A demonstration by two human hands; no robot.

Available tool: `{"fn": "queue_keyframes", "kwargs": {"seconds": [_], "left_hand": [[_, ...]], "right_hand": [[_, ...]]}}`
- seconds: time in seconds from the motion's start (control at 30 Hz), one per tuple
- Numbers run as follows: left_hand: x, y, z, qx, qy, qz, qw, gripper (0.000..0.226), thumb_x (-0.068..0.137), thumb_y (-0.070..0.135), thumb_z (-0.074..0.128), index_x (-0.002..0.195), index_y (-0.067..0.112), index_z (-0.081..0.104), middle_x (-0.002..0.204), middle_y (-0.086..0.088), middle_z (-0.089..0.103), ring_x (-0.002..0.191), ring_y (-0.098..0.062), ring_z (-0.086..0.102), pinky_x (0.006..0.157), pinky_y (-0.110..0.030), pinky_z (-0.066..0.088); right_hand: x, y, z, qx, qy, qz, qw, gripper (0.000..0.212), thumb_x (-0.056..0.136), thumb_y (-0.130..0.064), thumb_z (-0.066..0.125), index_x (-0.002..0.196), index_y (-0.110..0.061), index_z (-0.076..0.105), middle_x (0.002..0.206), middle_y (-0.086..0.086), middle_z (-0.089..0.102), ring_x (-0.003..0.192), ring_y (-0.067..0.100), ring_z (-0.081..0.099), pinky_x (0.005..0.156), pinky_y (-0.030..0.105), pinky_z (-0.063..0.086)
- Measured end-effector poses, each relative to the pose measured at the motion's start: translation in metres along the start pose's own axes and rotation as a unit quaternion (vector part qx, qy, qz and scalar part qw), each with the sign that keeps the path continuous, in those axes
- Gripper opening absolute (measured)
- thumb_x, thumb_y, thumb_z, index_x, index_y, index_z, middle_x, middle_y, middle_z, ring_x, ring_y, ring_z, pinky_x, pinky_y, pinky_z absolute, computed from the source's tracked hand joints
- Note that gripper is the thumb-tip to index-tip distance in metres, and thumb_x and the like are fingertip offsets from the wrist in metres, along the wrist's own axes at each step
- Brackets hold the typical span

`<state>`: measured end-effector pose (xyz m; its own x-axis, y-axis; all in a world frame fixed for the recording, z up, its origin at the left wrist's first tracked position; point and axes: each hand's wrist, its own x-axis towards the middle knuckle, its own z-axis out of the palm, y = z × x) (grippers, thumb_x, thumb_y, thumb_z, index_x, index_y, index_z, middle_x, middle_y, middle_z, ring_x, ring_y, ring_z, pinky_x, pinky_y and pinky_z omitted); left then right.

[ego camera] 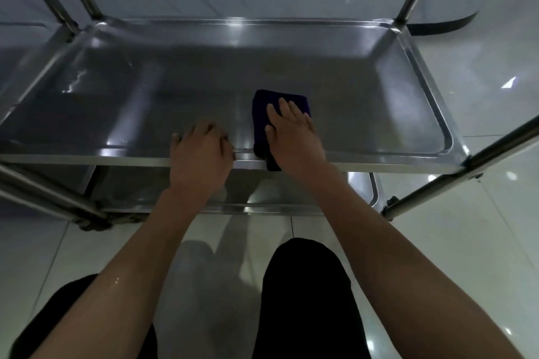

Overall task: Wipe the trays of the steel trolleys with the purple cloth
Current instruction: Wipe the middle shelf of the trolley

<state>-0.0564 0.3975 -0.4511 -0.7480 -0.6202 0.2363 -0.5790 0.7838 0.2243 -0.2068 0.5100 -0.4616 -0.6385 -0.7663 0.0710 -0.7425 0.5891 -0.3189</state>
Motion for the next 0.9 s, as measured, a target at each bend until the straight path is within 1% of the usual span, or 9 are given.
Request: {"fn": "queue_keyframes", "kwargs": {"seconds": [0.1,0.2,0.23,0.33,0.43,0.57,0.67,0.77,0.9], "left_hand": [[0.006,0.007,-0.003,0.016,-0.021,-0.025,0.999,0.029,0.095,0.024,0.045,0.095,0.009,0.07,0.103,-0.012,0.063,0.093,-0.034,0.06,0.094,-0.055,0.045],[0.008,0.019,-0.007,0.026,-0.037,-0.026,0.999,0.03,0.093,0.027,0.043,0.097,0.013,0.068,0.103,-0.009,0.065,0.1,-0.03,0.059,0.099,-0.053,0.042],[0.008,0.025,-0.005,0.02,-0.033,-0.01,0.999,0.028,0.092,0.026,0.043,0.098,0.014,0.068,0.104,-0.008,0.065,0.101,-0.029,0.058,0.098,-0.049,0.042],[0.01,0.045,0.003,-0.018,-0.017,0.027,0.999,0.024,0.09,0.021,0.045,0.098,0.015,0.067,0.106,-0.006,0.064,0.099,-0.027,0.058,0.085,-0.039,0.04],[0.015,0.068,0.01,-0.048,-0.023,0.067,0.996,0.026,0.093,0.019,0.046,0.108,0.011,0.067,0.114,-0.007,0.063,0.103,-0.027,0.058,0.088,-0.042,0.046],[0.022,0.108,0.018,-0.081,-0.044,0.123,0.988,0.033,0.097,0.024,0.044,0.123,0.015,0.062,0.129,-0.002,0.059,0.117,-0.023,0.054,0.099,-0.046,0.043],[0.024,0.135,0.024,-0.077,-0.053,0.14,0.986,0.032,0.095,0.025,0.044,0.118,0.016,0.066,0.124,-0.001,0.061,0.114,-0.024,0.054,0.097,-0.045,0.044],[0.022,0.145,0.031,-0.041,-0.052,0.122,0.99,0.033,0.094,0.029,0.043,0.11,0.018,0.069,0.118,-0.003,0.063,0.11,-0.027,0.054,0.094,-0.043,0.044],[0.022,0.146,0.036,-0.035,-0.053,0.116,0.991,0.035,0.095,0.031,0.042,0.112,0.019,0.07,0.118,-0.002,0.063,0.11,-0.027,0.055,0.092,-0.042,0.045]], "right_hand": [[0.001,0.001,-0.001,0.002,0.0,-0.003,1.0,0.052,0.107,-0.031,0.026,0.157,-0.021,0.018,0.166,0.005,0.011,0.153,0.021,0.004,0.124,0.043,0.007],[0.0,0.0,-0.004,0.01,-0.01,-0.002,1.0,0.052,0.107,-0.031,0.027,0.157,-0.021,0.018,0.166,0.005,0.01,0.153,0.021,0.004,0.124,0.042,0.007],[0.0,0.002,-0.005,0.011,-0.01,-0.002,1.0,0.052,0.107,-0.031,0.027,0.157,-0.021,0.019,0.166,0.004,0.01,0.153,0.021,0.004,0.124,0.042,0.007],[-0.001,0.016,-0.01,0.012,-0.001,-0.003,1.0,0.051,0.107,-0.03,0.03,0.156,-0.021,0.022,0.166,0.004,0.014,0.153,0.021,0.007,0.124,0.042,0.009],[-0.009,0.046,-0.025,0.012,0.0,0.023,1.0,0.051,0.107,-0.03,0.033,0.156,-0.019,0.025,0.165,0.005,0.017,0.152,0.022,0.011,0.122,0.042,0.011],[-0.025,0.1,-0.052,0.005,0.009,0.067,0.998,0.05,0.106,-0.028,0.038,0.154,-0.017,0.03,0.163,0.008,0.022,0.151,0.025,0.016,0.122,0.044,0.015],[-0.04,0.141,-0.073,-0.009,0.026,0.111,0.993,0.048,0.105,-0.023,0.04,0.152,-0.014,0.036,0.161,0.013,0.028,0.149,0.029,0.023,0.12,0.043,0.021],[-0.055,0.179,-0.094,-0.026,0.032,0.163,0.986,0.047,0.105,-0.016,0.041,0.151,-0.007,0.036,0.159,0.019,0.029,0.147,0.035,0.025,0.119,0.042,0.02],[-0.06,0.196,-0.104,-0.053,0.014,0.187,0.981,0.045,0.105,-0.01,0.037,0.149,-0.002,0.036,0.157,0.021,0.029,0.144,0.036,0.028,0.12,0.043,0.023]]}}
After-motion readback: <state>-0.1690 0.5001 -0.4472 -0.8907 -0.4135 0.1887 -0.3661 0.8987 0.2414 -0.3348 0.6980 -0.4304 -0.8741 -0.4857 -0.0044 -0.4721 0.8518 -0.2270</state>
